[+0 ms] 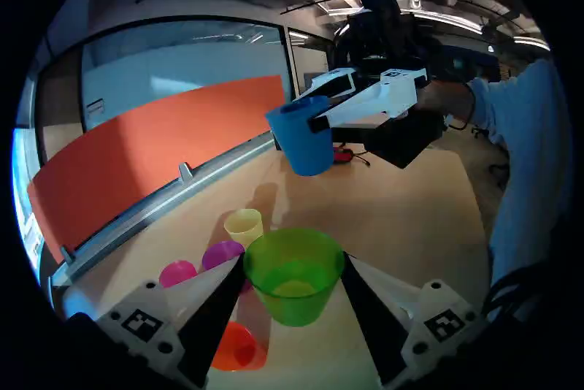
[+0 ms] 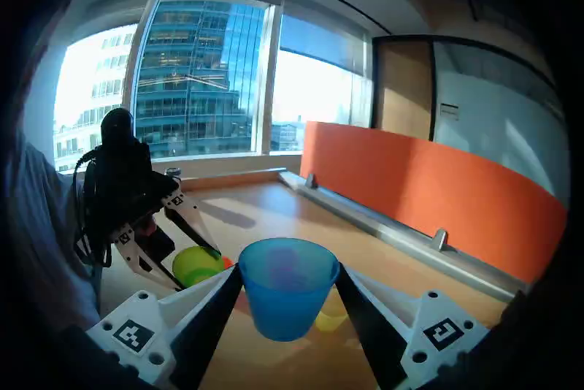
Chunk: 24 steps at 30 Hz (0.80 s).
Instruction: Pour water
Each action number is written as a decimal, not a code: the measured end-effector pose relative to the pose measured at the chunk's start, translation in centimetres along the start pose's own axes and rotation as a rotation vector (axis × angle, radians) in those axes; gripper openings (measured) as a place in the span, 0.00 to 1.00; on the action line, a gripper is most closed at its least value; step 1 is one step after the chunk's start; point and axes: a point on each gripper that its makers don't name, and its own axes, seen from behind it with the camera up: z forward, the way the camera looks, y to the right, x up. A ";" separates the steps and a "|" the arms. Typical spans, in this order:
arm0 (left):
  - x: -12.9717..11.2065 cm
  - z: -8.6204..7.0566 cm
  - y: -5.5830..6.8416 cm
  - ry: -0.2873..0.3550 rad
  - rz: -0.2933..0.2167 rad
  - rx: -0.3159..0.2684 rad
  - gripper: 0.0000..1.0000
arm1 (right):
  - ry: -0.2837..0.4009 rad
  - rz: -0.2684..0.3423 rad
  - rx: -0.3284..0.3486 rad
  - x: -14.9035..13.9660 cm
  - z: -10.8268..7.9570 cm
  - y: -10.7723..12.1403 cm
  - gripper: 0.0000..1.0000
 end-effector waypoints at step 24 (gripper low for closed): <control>-5.6 2.5 0.8 -0.213 0.065 -0.097 0.89 | -0.154 -0.016 0.076 -8.2 1.6 -1.4 0.94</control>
